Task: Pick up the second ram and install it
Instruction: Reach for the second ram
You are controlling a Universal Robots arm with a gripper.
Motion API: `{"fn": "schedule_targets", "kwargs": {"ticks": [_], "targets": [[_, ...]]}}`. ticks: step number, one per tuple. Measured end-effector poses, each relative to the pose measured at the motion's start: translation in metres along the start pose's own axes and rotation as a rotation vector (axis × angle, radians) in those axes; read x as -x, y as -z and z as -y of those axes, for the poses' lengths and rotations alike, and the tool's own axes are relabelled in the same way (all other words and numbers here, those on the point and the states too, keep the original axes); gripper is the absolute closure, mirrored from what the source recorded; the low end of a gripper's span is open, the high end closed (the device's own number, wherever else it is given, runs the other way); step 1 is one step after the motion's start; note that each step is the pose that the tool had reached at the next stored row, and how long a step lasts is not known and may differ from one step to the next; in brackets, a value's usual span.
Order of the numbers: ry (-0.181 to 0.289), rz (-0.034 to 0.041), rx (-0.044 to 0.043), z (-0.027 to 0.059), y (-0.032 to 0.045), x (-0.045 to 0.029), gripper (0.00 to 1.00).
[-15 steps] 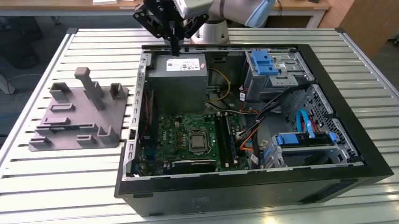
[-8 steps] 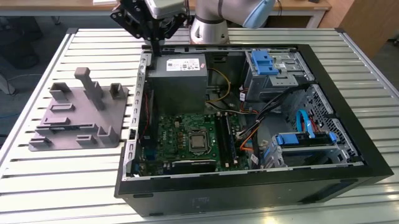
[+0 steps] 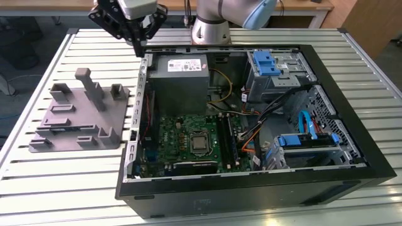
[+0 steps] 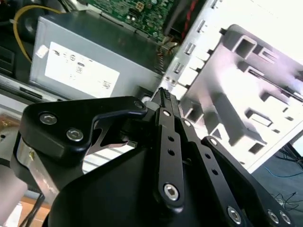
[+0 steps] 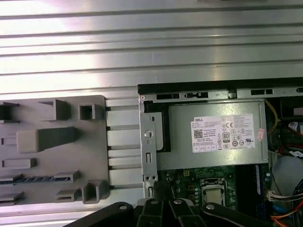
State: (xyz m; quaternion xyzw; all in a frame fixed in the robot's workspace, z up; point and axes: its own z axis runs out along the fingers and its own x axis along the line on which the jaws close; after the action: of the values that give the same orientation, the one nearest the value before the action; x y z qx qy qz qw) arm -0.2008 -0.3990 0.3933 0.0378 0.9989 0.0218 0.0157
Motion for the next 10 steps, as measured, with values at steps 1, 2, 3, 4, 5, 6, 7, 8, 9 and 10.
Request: {"fn": "schedule_targets", "kwargs": {"ticks": [1,2,3,4,5,6,7,8,9,10], "targets": [[0.0,0.0,-0.0001,0.0003,0.0002,-0.004,0.9],[0.0,0.0,-0.0001,0.0005,0.0003,-0.0073,0.9],[0.0,-0.0001,-0.0001,0.0008,0.0004,-0.0106,0.9],[0.0,0.0,0.0,0.001,0.0004,-0.0138,0.9],[0.0,0.0,0.0,0.0013,0.0005,-0.0166,0.9],[0.0,0.0,0.0,0.0014,0.0005,-0.0193,0.9],[0.0,0.0,0.0,0.0016,0.0006,-0.0221,0.9],[0.0,0.0,0.0,0.0018,0.0007,-0.0248,0.9],[0.0,0.0,-0.0001,0.0021,0.0008,-0.0276,0.9],[0.0,-0.0001,-0.0001,0.0023,0.0009,-0.0304,0.9]]}}
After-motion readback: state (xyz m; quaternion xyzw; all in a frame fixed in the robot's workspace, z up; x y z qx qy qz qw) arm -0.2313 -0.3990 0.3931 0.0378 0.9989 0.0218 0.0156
